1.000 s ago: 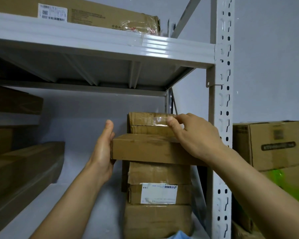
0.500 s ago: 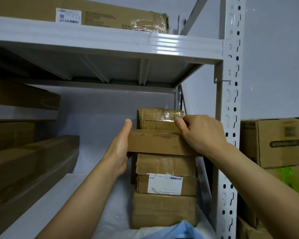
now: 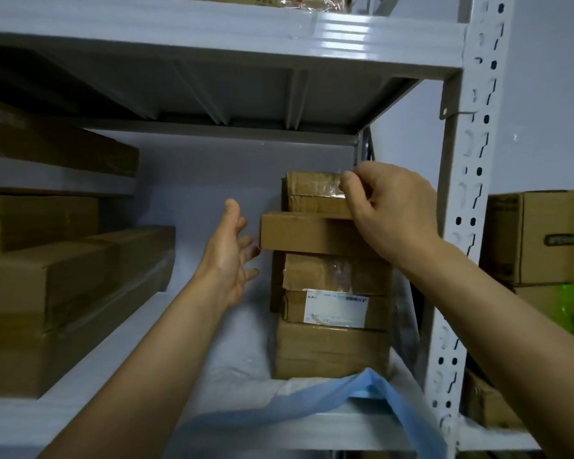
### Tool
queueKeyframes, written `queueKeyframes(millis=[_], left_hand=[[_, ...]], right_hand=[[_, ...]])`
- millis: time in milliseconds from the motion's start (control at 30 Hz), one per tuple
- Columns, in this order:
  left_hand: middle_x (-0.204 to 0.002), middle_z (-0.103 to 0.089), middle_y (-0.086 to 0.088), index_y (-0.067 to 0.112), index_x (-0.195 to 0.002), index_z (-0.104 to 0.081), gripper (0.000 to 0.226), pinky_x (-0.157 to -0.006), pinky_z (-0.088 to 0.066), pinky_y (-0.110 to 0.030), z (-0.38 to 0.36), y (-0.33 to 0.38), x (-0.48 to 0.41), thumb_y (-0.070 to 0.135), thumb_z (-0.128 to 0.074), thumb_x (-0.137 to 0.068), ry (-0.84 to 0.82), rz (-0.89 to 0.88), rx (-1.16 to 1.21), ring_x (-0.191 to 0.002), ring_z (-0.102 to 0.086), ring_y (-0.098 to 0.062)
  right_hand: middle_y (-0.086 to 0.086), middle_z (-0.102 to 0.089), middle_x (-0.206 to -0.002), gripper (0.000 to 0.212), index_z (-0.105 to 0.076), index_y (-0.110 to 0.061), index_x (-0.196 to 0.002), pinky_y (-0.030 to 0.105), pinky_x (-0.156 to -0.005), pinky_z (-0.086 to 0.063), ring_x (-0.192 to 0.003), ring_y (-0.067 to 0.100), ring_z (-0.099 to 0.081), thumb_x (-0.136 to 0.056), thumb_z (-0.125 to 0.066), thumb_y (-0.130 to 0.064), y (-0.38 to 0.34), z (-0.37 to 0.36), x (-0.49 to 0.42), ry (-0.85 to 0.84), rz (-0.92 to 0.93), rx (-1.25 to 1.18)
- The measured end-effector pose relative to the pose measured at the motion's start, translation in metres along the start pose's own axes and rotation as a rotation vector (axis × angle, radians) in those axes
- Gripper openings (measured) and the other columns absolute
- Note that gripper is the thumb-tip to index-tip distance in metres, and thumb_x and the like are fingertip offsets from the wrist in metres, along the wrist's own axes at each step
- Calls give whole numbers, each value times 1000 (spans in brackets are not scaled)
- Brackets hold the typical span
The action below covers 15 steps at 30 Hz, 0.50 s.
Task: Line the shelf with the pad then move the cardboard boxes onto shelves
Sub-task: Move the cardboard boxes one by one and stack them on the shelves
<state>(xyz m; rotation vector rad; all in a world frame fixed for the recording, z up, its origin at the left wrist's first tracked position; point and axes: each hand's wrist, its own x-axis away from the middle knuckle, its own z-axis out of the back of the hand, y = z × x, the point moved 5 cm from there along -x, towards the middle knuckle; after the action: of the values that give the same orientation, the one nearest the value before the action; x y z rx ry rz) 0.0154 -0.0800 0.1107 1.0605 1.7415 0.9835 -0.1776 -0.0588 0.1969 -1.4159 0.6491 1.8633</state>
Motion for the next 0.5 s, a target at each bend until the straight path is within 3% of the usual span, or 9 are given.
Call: queueKeyframes(millis=[100,167,267,367,500], left_hand=[[-156,-27,-15,15,-150,-25,70,-112,-24,-53,19,-3,11,59,-26,-96,110,3,-30,-139,-35,-30],[-154,-31,-13,11,-148,-29,69,-112,-25,-51,33,-5,20,57,-26,-97,184,24,-61,-137,-39,-28],[-151,-37,-13,8,-146,-33,68,-112,-26,-49,56,-7,33,55,-25,-98,231,47,-62,-135,-42,-28],[-145,-46,-12,5,-142,-41,64,-110,-31,-47,80,-3,42,51,-28,-99,255,48,-69,-130,-47,-27],[-122,-63,-8,6,-115,-62,37,-105,-41,-43,119,14,54,33,-41,-100,288,-13,-148,-114,-58,-21]], right_hand=[[-7,-50,-73,20,-56,-19,-83,21,-58,-34,-67,9,-47,-96,-43,-27,-37,-7,11,39,96,-160],[-10,-52,-80,18,-62,-15,-91,15,-59,-35,-71,5,-48,-93,-45,-20,-61,-17,21,14,151,-272],[-9,-57,-86,24,-66,-13,-101,24,-64,-44,-75,8,-53,-88,-46,-13,-92,-35,37,-65,152,-393],[-8,-64,-86,22,-68,-17,-100,27,-65,-47,-75,13,-60,-88,-49,-15,-117,-54,47,-152,134,-463],[-13,-64,-79,14,-71,-20,-96,31,-66,-53,-72,9,-63,-91,-58,-17,-157,-80,54,-304,91,-556]])
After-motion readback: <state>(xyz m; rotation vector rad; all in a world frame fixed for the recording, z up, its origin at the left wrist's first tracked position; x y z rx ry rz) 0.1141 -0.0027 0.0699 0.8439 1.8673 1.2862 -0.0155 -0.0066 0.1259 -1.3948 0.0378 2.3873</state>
